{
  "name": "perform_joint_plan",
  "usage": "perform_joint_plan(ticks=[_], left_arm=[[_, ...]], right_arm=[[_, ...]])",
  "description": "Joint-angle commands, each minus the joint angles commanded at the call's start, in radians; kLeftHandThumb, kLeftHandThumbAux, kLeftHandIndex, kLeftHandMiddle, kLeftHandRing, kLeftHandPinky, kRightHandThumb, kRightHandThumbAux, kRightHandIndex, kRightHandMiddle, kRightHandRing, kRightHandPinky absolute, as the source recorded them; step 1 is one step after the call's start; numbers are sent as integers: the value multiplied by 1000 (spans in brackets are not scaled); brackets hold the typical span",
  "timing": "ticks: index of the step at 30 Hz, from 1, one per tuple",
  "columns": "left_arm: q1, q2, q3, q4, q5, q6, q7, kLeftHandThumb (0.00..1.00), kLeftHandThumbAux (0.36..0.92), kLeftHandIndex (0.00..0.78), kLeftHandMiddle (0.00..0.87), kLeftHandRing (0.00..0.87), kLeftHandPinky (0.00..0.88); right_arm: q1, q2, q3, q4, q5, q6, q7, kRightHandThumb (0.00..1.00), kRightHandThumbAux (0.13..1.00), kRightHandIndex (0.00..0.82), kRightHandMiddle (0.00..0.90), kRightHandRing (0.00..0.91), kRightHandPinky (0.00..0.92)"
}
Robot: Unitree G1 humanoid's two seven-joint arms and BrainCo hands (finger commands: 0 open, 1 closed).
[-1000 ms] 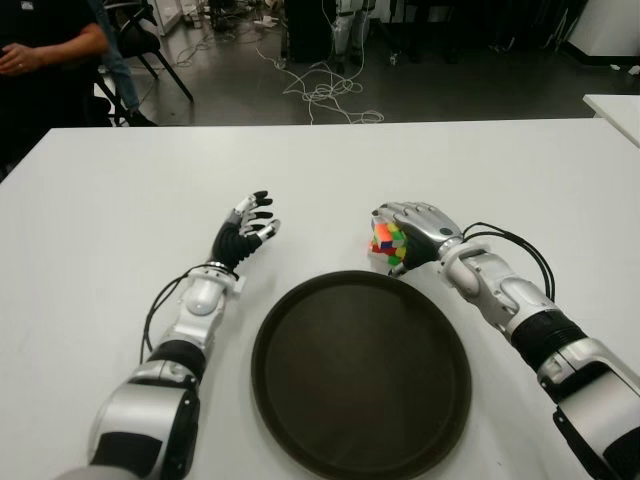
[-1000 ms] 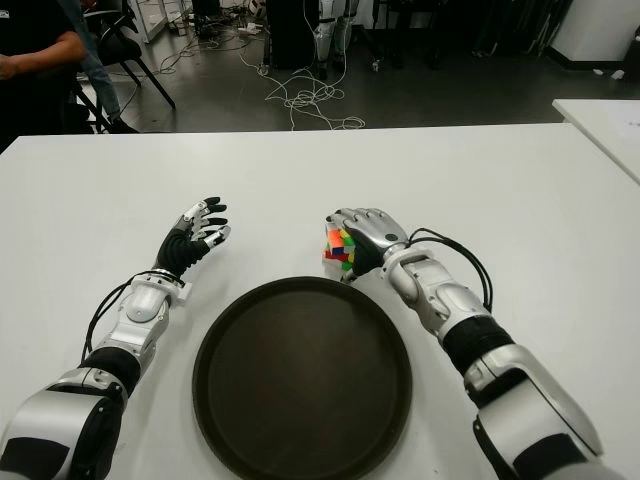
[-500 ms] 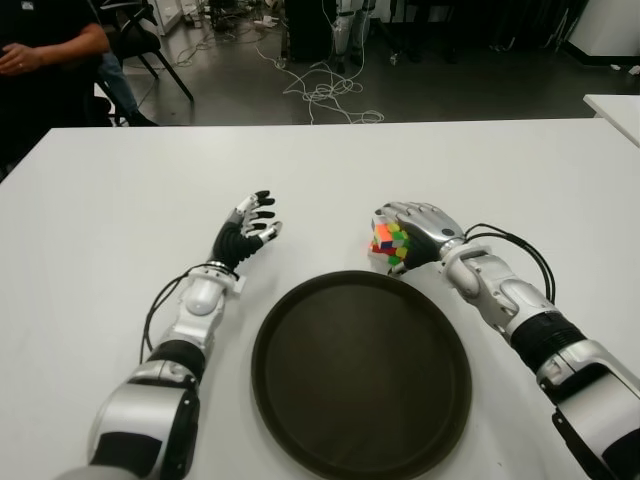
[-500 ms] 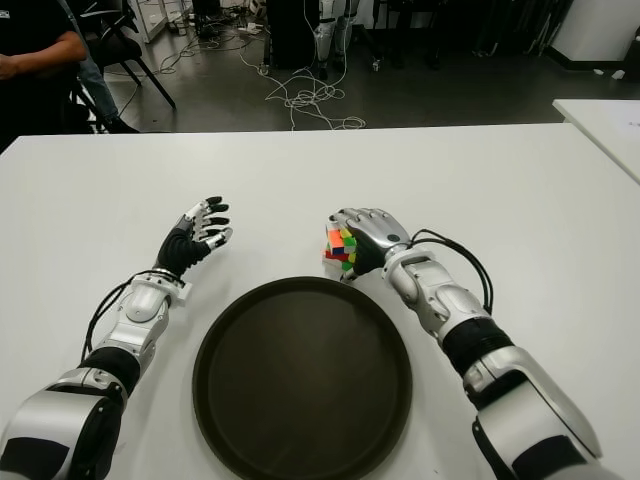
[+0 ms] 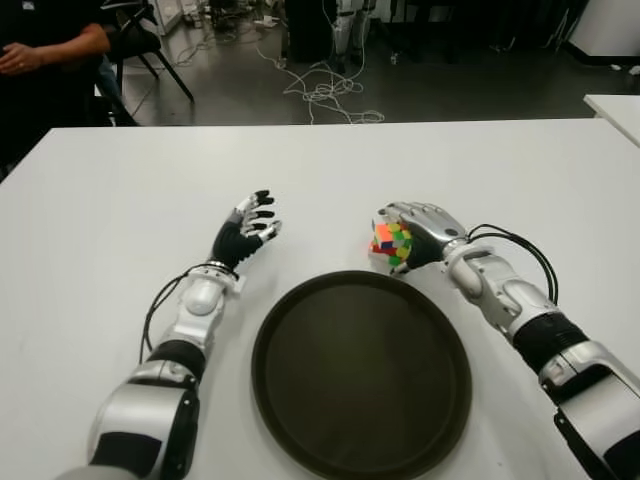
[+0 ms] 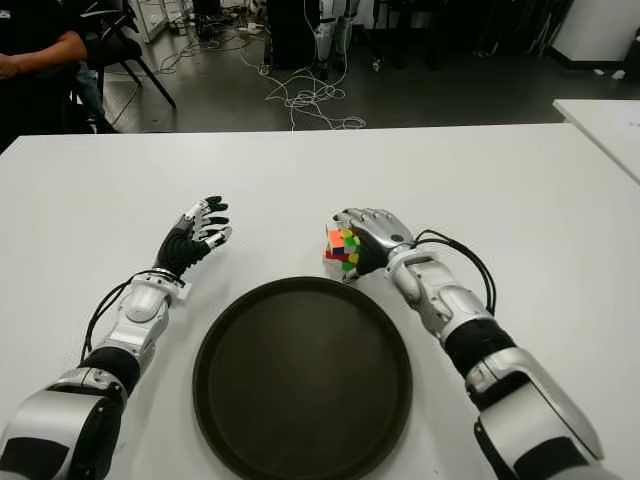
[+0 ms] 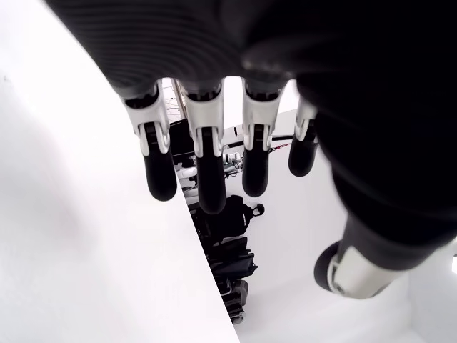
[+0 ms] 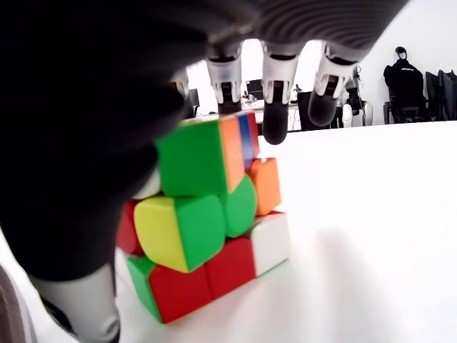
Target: Pick up the Rubik's Cube and put it in the plate
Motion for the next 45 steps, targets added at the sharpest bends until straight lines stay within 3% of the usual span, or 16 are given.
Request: perform_joint_plan(ticks=[5, 15, 38, 45], left_arm=[[1, -3, 2, -2, -2, -5, 2, 95, 709, 146, 186, 203, 220], [1, -5, -3, -3, 4, -6, 17, 88, 684, 147, 188, 205, 218], [1, -10, -7, 1, 8, -8, 40, 94, 691, 153, 207, 219, 227], [1, -10, -8, 1, 10, -17, 41, 82, 691, 144, 185, 201, 217]], right_arm=[[-3, -2, 2, 9, -2, -6, 4, 0, 790, 100, 119, 118, 98], [-1, -2, 3, 21, 3, -19, 12, 0, 782, 98, 118, 113, 91], [-18, 16, 29, 93, 8, -78, 42, 0, 830, 136, 164, 166, 142], [-29, 20, 40, 119, 3, -84, 48, 0, 817, 123, 156, 156, 116]])
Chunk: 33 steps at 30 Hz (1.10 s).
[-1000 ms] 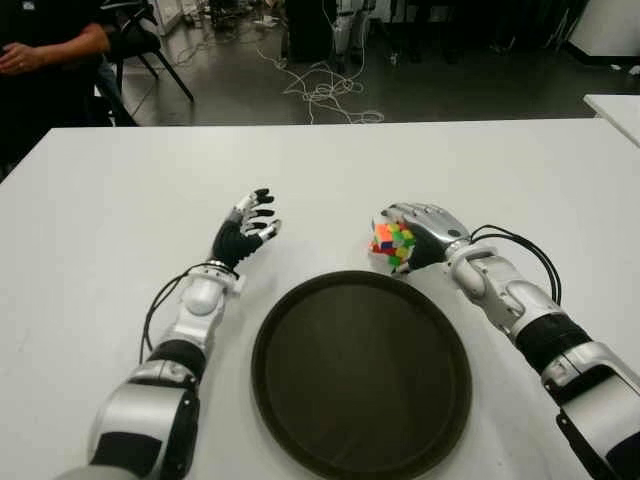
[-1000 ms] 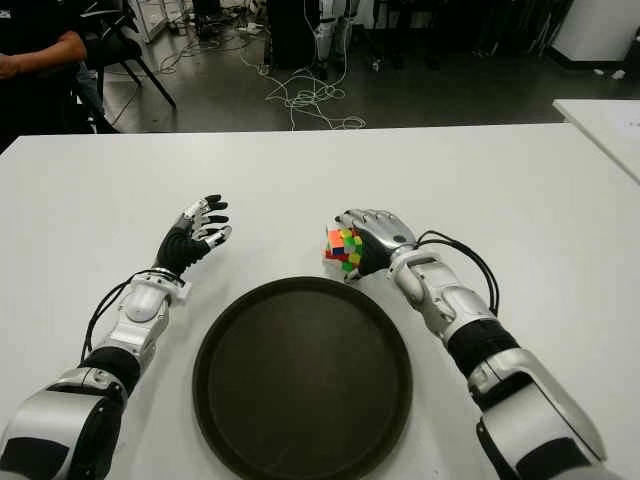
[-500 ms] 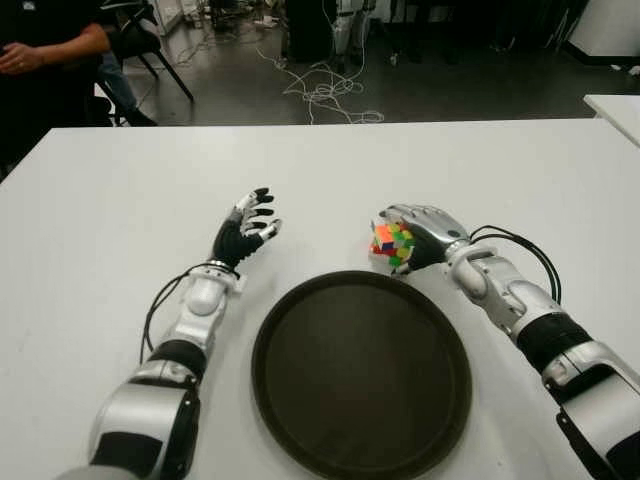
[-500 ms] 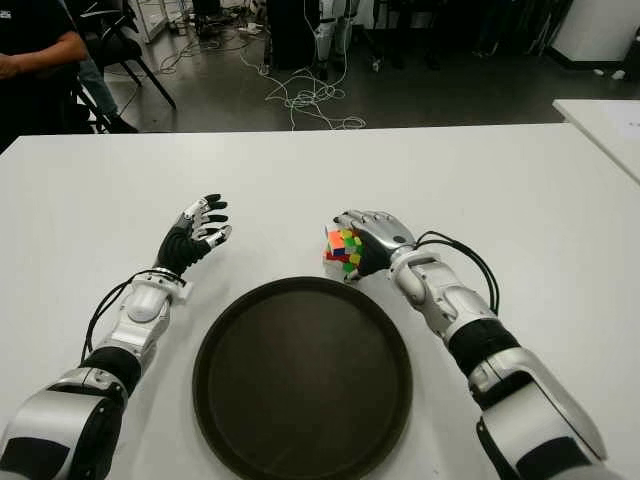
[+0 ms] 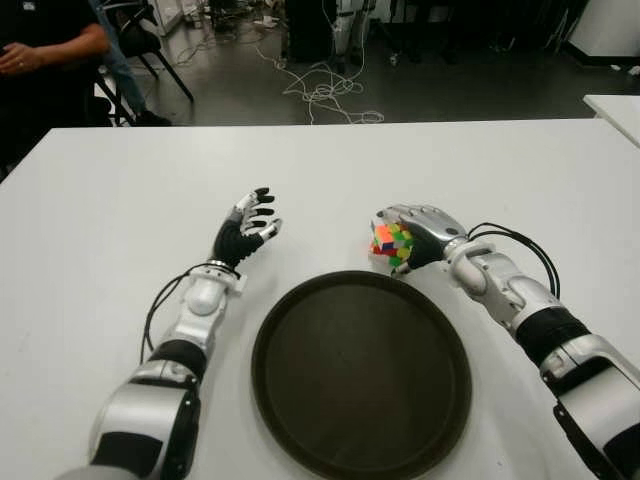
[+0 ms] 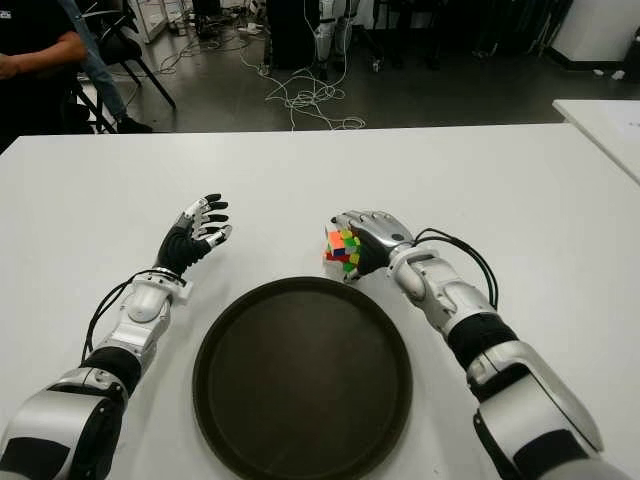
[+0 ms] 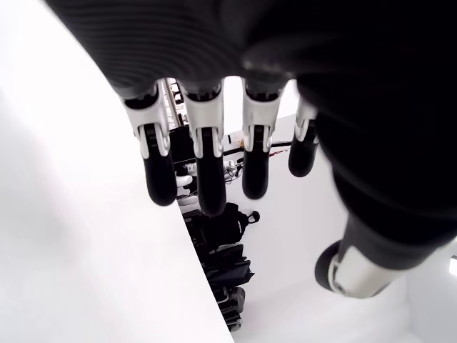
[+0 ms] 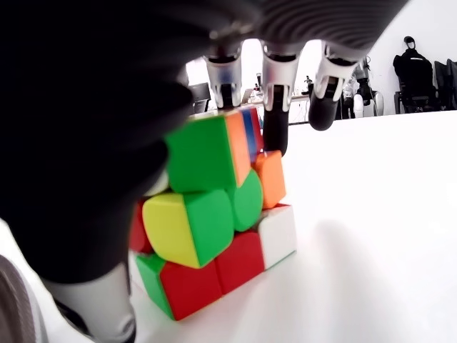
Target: Pick up the Rubik's Cube and put it in the plate
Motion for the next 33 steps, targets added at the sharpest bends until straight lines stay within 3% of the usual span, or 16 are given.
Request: perform_joint_plan(ticks=[12, 26, 33], left_arm=[[-1, 1, -1, 2, 2, -2, 3, 79, 681, 150, 191, 213, 232], [-2, 3, -4, 2, 5, -5, 5, 72, 678, 143, 181, 203, 226], [0, 1, 1, 3, 0, -8, 3, 80, 693, 147, 185, 206, 231]], right_arm=[[-7, 4, 8, 17, -2, 13, 21, 0, 826, 133, 159, 152, 113], [-28, 14, 8, 93, 5, -30, -8, 0, 851, 150, 188, 188, 148], [-27, 21, 4, 99, 1, -3, -29, 0, 870, 177, 249, 261, 230]])
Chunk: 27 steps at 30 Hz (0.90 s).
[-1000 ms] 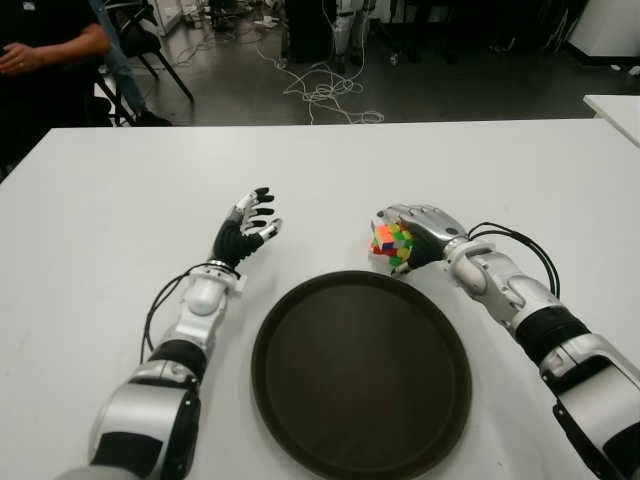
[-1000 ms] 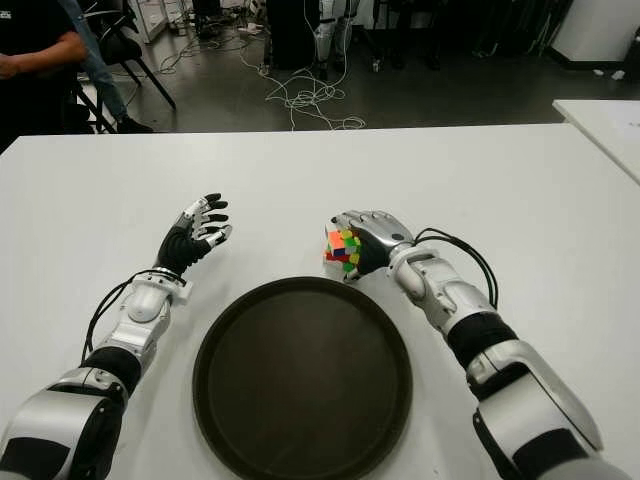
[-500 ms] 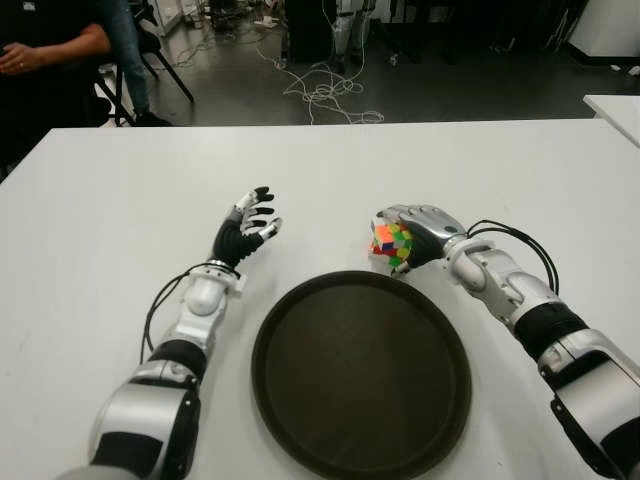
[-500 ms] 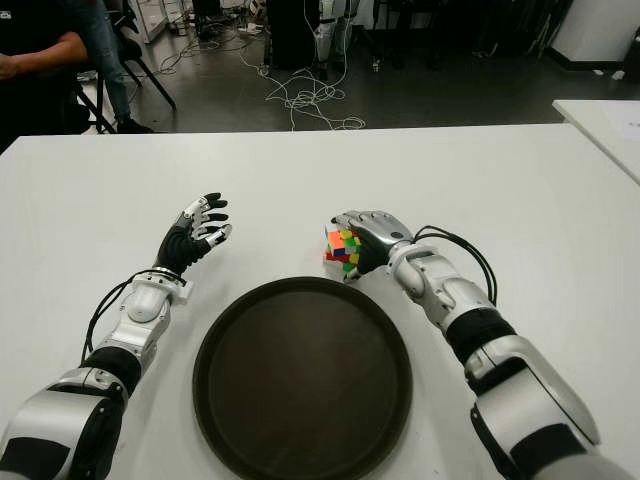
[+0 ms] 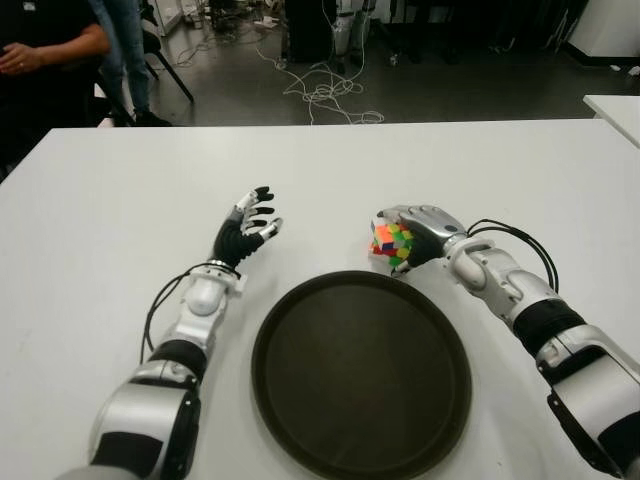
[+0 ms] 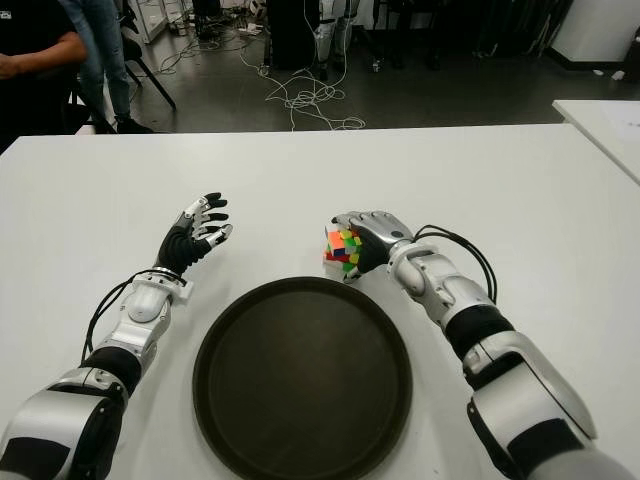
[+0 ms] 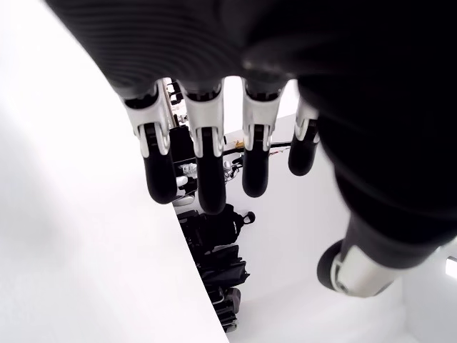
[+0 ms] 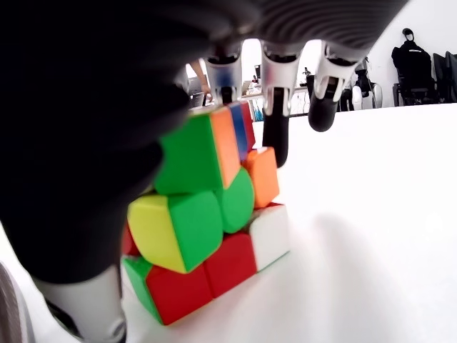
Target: Pick up the Rubik's Cube and put it in the plate
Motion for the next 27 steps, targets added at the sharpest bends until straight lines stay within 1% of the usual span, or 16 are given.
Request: perform_joint_plan(ticks=[2, 5, 6, 7, 8, 9, 10, 11, 12, 13, 14, 15, 18, 22, 27], left_arm=[[0, 0, 1, 0, -1, 0, -1, 84, 700, 149, 189, 208, 231], [0, 0, 2, 1, -2, 2, -1, 86, 701, 151, 193, 210, 233], [0, 0, 2, 2, -3, 3, -2, 85, 692, 152, 192, 212, 237], [0, 0, 3, 2, -3, 3, -3, 85, 689, 152, 192, 212, 239], [0, 0, 3, 2, -4, 4, -4, 84, 680, 153, 191, 211, 238], [-1, 0, 3, 2, -4, 4, -4, 84, 674, 153, 191, 211, 238], [-1, 0, 4, 2, -5, 4, -5, 84, 671, 153, 191, 211, 238], [-1, 0, 4, 1, -4, 3, -4, 84, 670, 153, 191, 211, 239], [0, 0, 3, 1, -4, 3, -3, 84, 679, 155, 194, 212, 238], [0, 0, 3, 1, -3, 2, -3, 84, 682, 155, 195, 212, 238], [0, 1, 3, 1, -3, 2, -3, 83, 685, 153, 193, 211, 233], [0, 1, 3, 1, -3, 2, -4, 82, 688, 152, 191, 210, 231], [0, 0, 5, 1, -6, 3, -8, 82, 700, 150, 189, 207, 221], [0, -2, 8, 1, -12, 5, -15, 102, 723, 149, 192, 207, 229], [0, -3, 12, 0, -17, 8, -21, 114, 721, 151, 192, 211, 239]], right_arm=[[0, 2, -1, 1, -1, 10, -7, 0, 880, 184, 269, 282, 257], [0, 7, -4, 4, -2, 34, -21, 0, 908, 203, 346, 353, 332], [0, 8, -5, 5, -2, 41, -24, 0, 923, 240, 400, 406, 386], [-1, 11, -6, 6, -3, 55, -29, 0, 928, 253, 420, 424, 405], [-1, 13, -7, 6, -3, 65, -32, 2, 937, 310, 476, 479, 457], [-2, 15, -9, 7, -2, 77, -36, 9, 941, 346, 513, 515, 491], [-2, 17, -10, 8, -1, 84, -39, 27, 939, 385, 545, 545, 522], [-1, 20, -13, 8, 1, 93, -44, 34, 939, 399, 557, 556, 534], [-1, 21, -15, 8, 2, 99, -47, 267, 867, 407, 575, 572, 547], [0, 24, -18, 7, 5, 107, -53, 349, 842, 410, 581, 578, 551], [1, 25, -20, 7, 7, 112, -58, 469, 805, 414, 595, 592, 564], [2, 27, -22, 6, 9, 117, -62, 545, 781, 417, 605, 601, 573], [4, 32, -30, 6, 15, 128, -76, 637, 752, 421, 621, 616, 589], [6, 38, -43, 8, 28, 134, -92, 674, 740, 423, 639, 635, 610], [7, 43, -52, 11, 36, 137, -105, 683, 736, 424, 640, 639, 615]])
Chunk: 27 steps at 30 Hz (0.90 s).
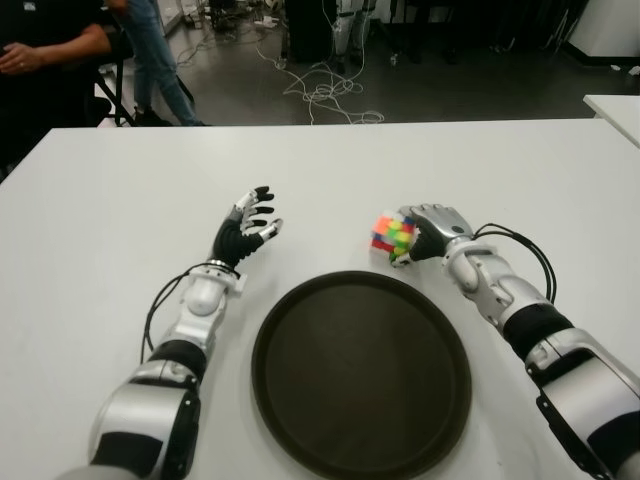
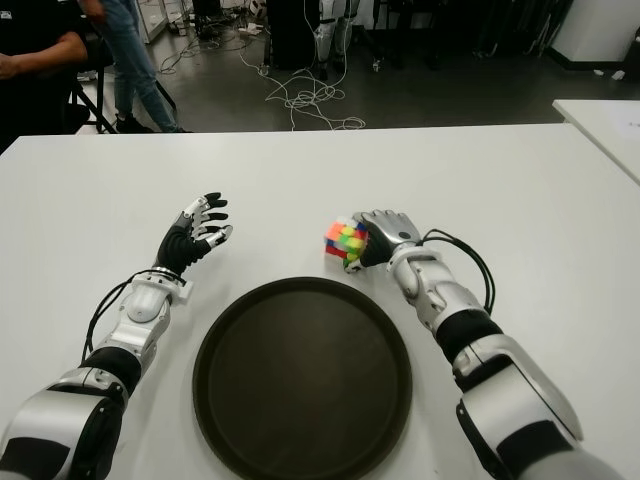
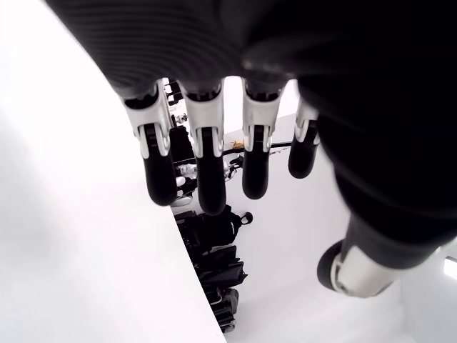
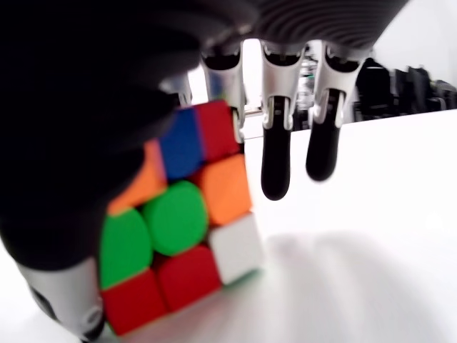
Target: Pick up the Rubik's Cube and put it in the plate
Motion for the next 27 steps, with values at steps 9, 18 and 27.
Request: perform_joint_plan(ticks=[9, 18, 27], left_arm=[[0, 3, -4, 0, 4, 10, 1, 113, 677, 143, 191, 209, 233], [1, 5, -7, -2, 8, 13, 5, 103, 647, 143, 188, 202, 219], [2, 5, -12, -5, 16, -7, 20, 97, 699, 147, 197, 209, 221]], right_arm=[[3, 3, -11, 11, 6, -11, -44, 684, 736, 424, 638, 635, 604], [2, 7, -14, 25, 15, -24, -86, 683, 737, 424, 626, 622, 590], [0, 10, -14, 29, 15, -17, -101, 683, 737, 424, 614, 608, 570]])
